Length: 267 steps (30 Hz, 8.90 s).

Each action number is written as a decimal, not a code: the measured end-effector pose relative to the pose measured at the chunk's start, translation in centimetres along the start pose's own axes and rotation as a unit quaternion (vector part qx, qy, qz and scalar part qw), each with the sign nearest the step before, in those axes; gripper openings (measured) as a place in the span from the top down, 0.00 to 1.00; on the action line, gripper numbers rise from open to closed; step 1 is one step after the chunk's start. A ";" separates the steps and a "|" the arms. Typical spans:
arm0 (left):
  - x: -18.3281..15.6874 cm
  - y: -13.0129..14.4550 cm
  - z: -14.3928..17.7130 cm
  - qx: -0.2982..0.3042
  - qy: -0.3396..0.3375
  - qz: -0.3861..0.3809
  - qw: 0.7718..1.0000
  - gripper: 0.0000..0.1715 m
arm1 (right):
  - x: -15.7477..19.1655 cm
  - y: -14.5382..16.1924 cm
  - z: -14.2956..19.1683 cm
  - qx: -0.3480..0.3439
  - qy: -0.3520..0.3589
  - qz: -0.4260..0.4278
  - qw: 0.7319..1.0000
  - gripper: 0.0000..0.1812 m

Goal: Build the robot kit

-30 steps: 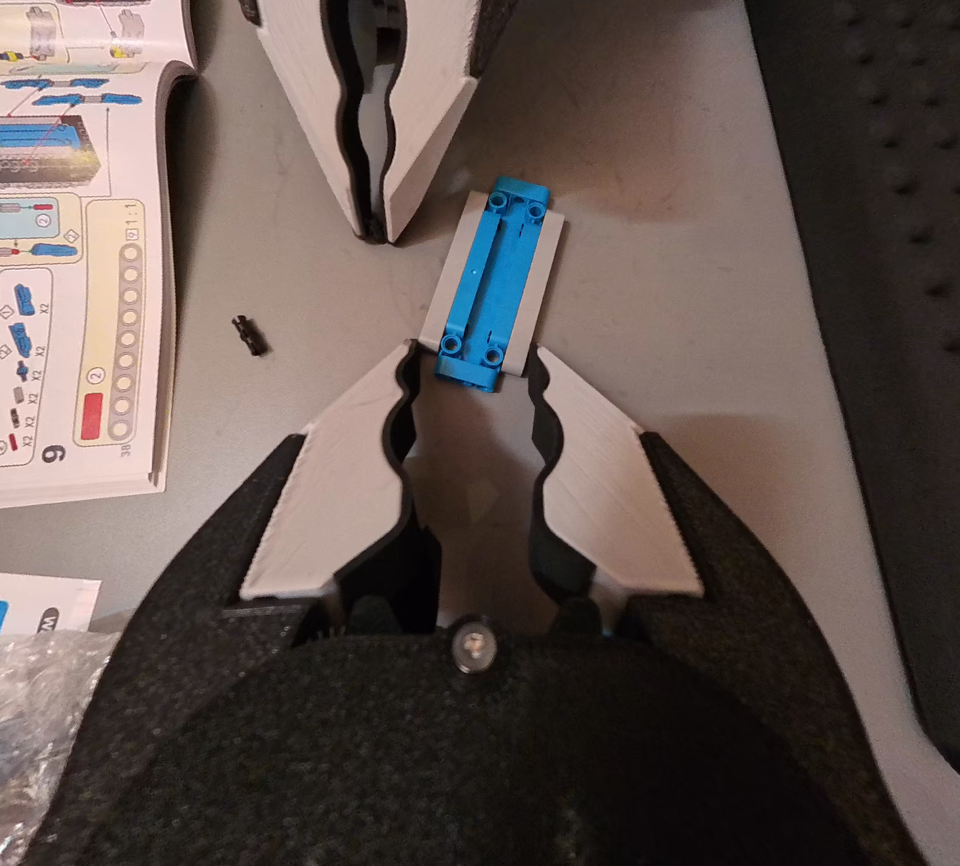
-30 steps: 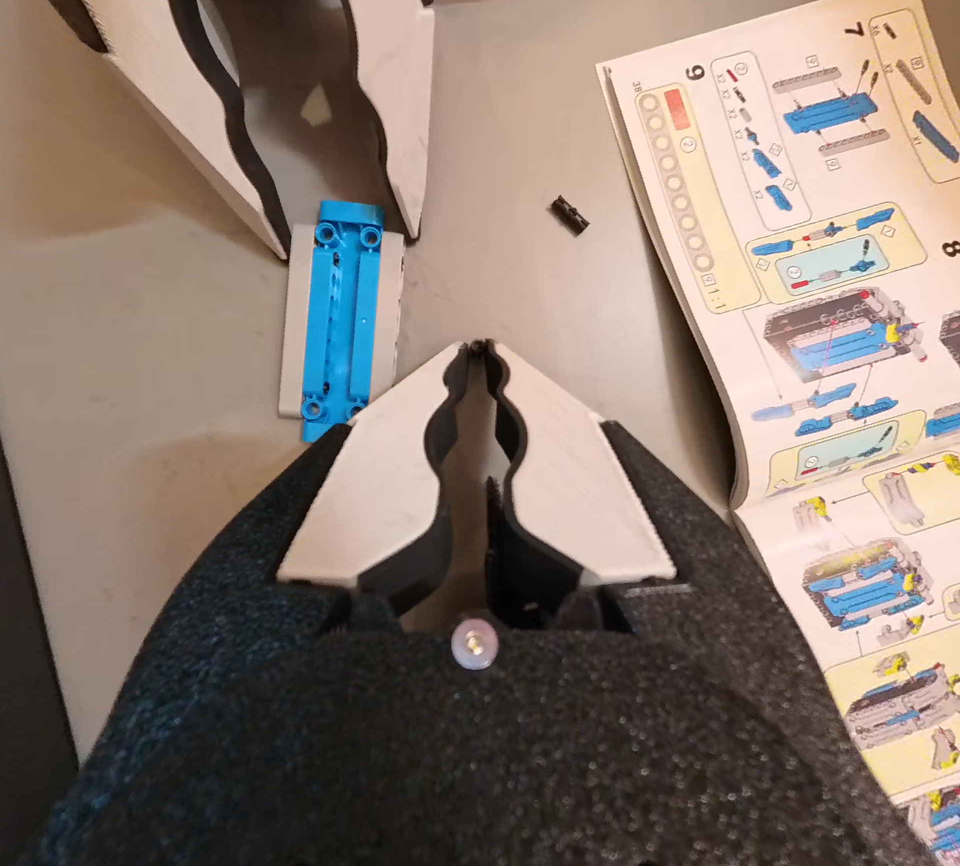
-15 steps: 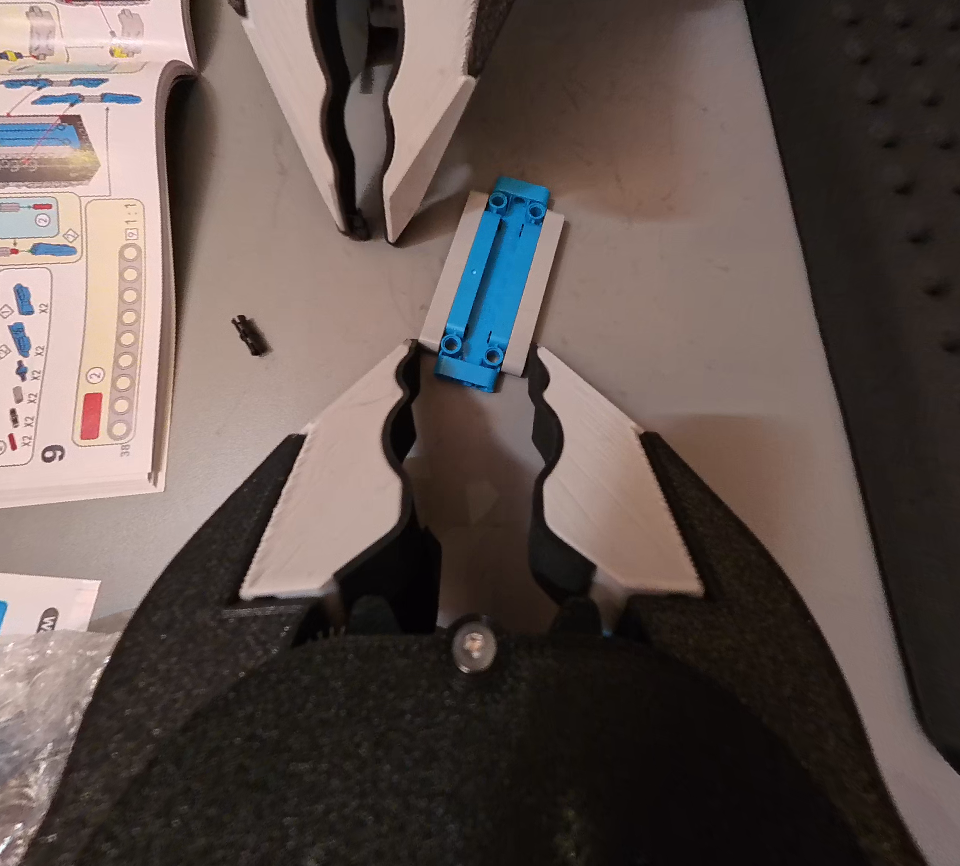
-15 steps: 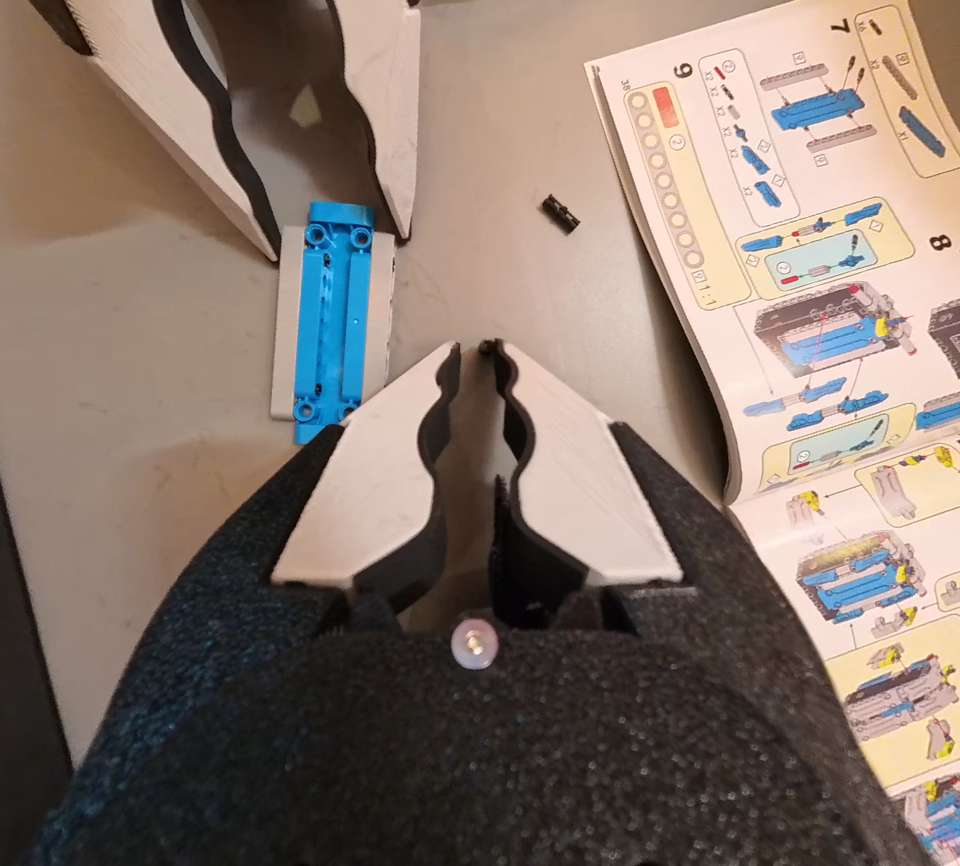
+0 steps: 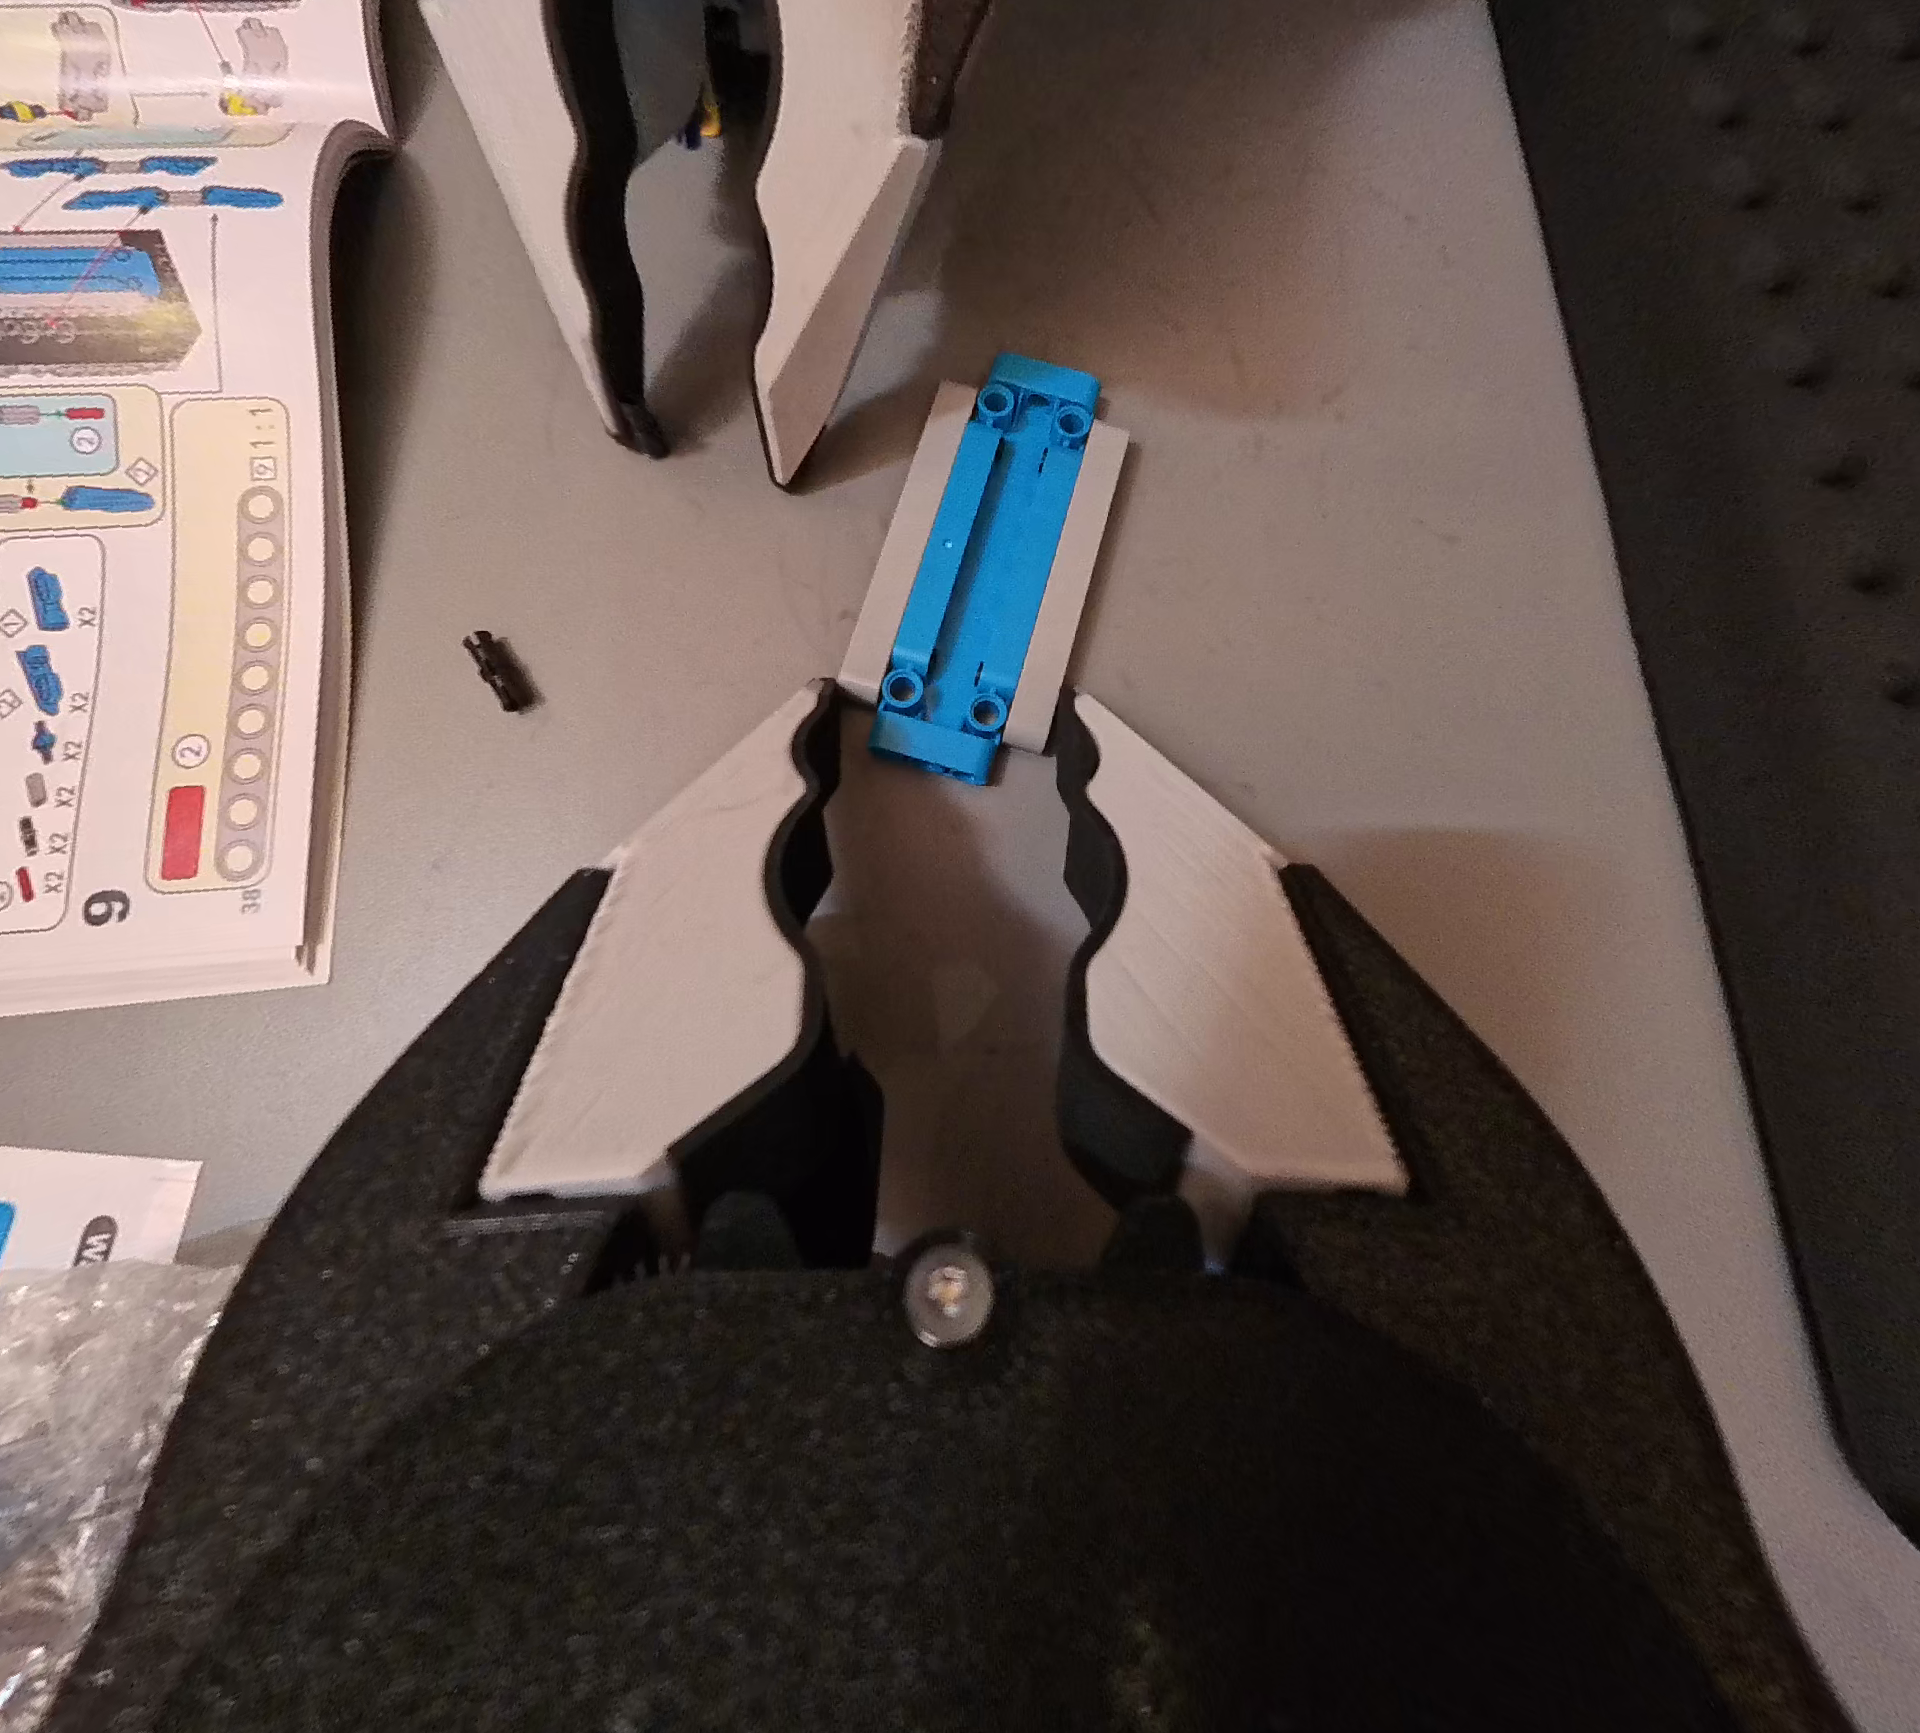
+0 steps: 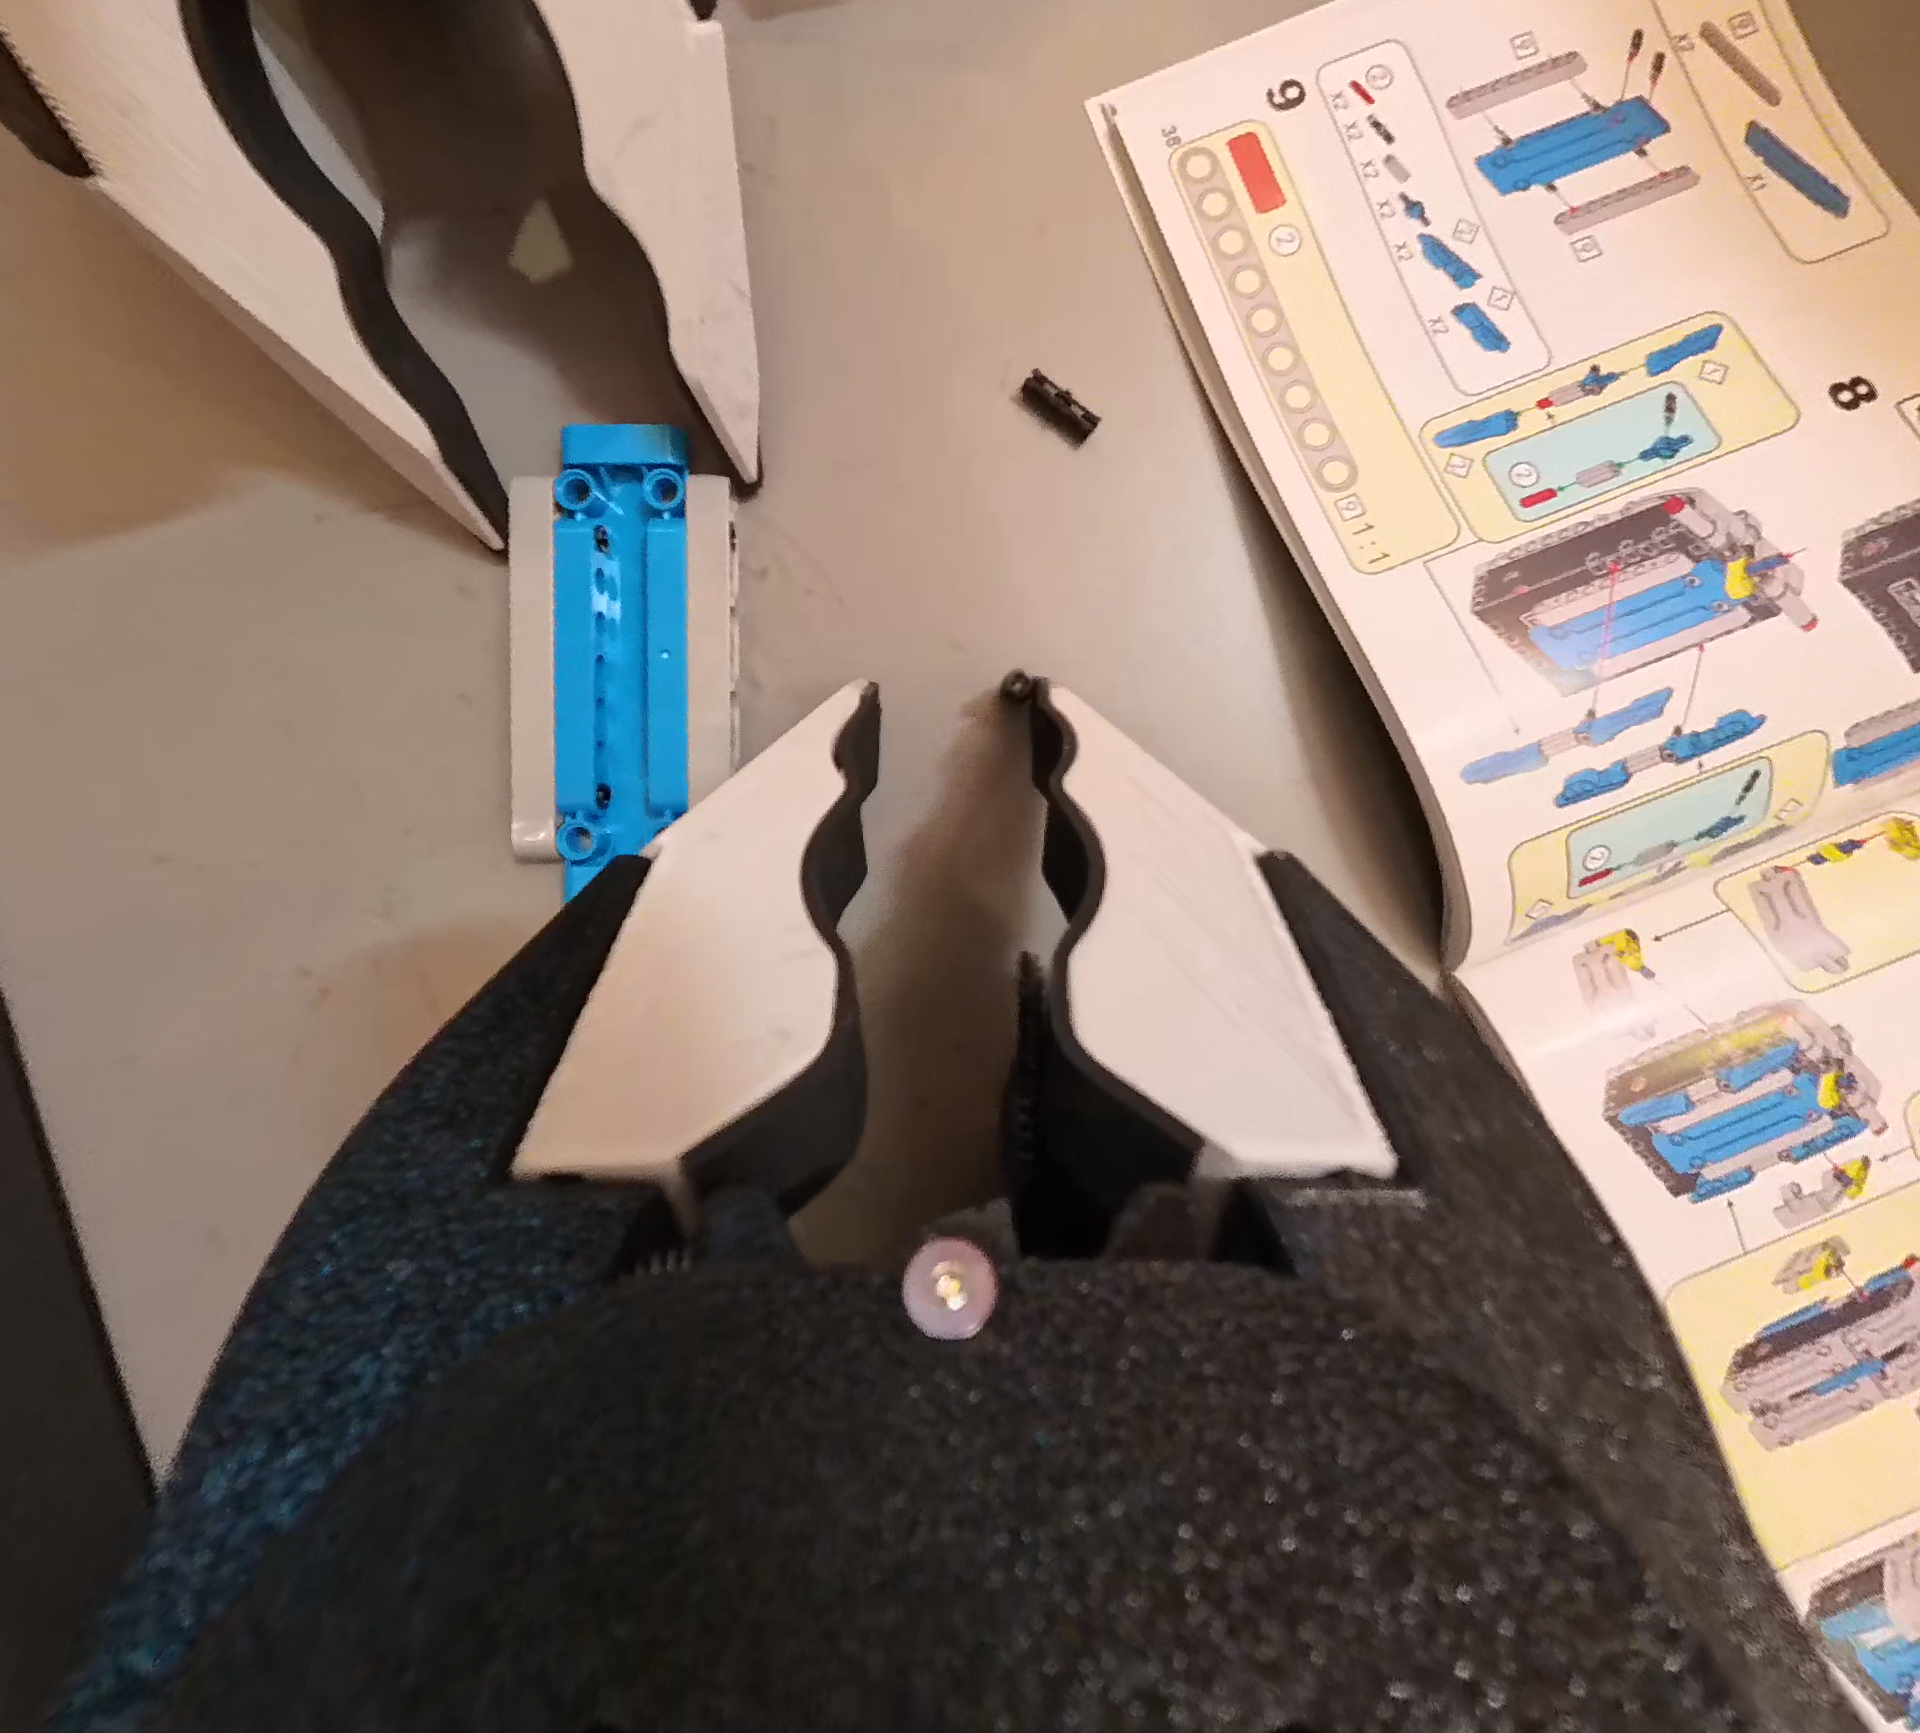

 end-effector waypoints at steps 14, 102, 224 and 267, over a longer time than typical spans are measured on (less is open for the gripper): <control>0.0 0.0 0.0 0.000 0.000 0.000 1.000 0.76 | -0.3 0.1 0.1 -0.006 -0.005 -0.011 1.000 0.84; 0.4 -0.2 0.2 -0.003 -0.035 0.090 0.995 0.76 | 4.9 1.3 1.5 0.010 -0.096 0.072 0.993 0.98; 1.2 -7.8 2.3 -0.283 -0.207 0.268 0.898 0.96 | 3.2 -2.7 8.3 -0.262 0.273 0.146 0.914 0.98; 0.7 -8.2 3.4 -0.359 -0.165 0.280 0.875 0.97 | 3.2 -3.4 9.0 -0.356 0.184 0.066 0.914 0.98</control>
Point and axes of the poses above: each gripper's, where its closed fingertips meet, z back along the fingers, y out of its underside, x = y × z across the jaws, the point moved 5 cm from there along z, back along the fingers, and after that the axes turned 5 degrees about x, right-handed, at the moved point
